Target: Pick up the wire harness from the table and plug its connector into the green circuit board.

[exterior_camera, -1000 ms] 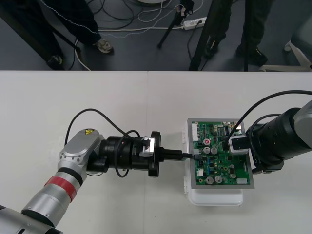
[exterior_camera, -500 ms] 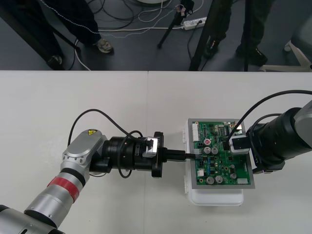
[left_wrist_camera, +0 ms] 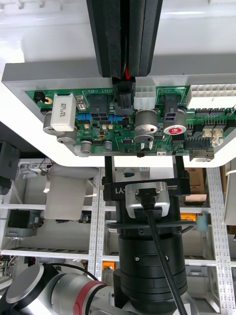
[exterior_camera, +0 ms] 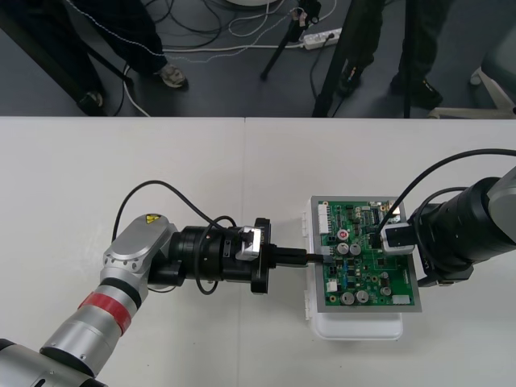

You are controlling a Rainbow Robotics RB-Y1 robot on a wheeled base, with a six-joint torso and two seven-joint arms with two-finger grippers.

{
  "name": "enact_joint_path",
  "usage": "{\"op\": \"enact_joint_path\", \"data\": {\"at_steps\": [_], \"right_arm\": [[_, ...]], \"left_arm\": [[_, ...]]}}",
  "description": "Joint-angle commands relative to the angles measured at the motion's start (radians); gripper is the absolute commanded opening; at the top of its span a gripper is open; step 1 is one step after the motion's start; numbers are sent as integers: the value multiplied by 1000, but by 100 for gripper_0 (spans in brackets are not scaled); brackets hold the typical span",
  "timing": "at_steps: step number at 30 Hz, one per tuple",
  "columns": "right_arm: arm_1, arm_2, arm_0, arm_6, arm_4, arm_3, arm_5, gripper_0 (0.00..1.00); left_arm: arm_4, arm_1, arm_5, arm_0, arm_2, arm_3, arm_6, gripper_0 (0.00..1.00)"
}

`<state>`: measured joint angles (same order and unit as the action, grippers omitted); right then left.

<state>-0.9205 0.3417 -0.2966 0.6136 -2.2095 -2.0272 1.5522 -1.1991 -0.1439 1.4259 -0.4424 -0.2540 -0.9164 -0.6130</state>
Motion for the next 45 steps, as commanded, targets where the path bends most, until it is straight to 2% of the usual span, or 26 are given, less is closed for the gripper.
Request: {"op": "enact_joint_path", "data": {"at_steps": [1,45], "right_arm": [[-37,19,-32,2,-2,-21,3,100],[-32,19,-32,-5,33,-21,-7,100]], "left_arm": [[4,33,-35,-33,-36,-9,-79,0],[-31,24,-35,-16,-36,-9,-87,0]]}}
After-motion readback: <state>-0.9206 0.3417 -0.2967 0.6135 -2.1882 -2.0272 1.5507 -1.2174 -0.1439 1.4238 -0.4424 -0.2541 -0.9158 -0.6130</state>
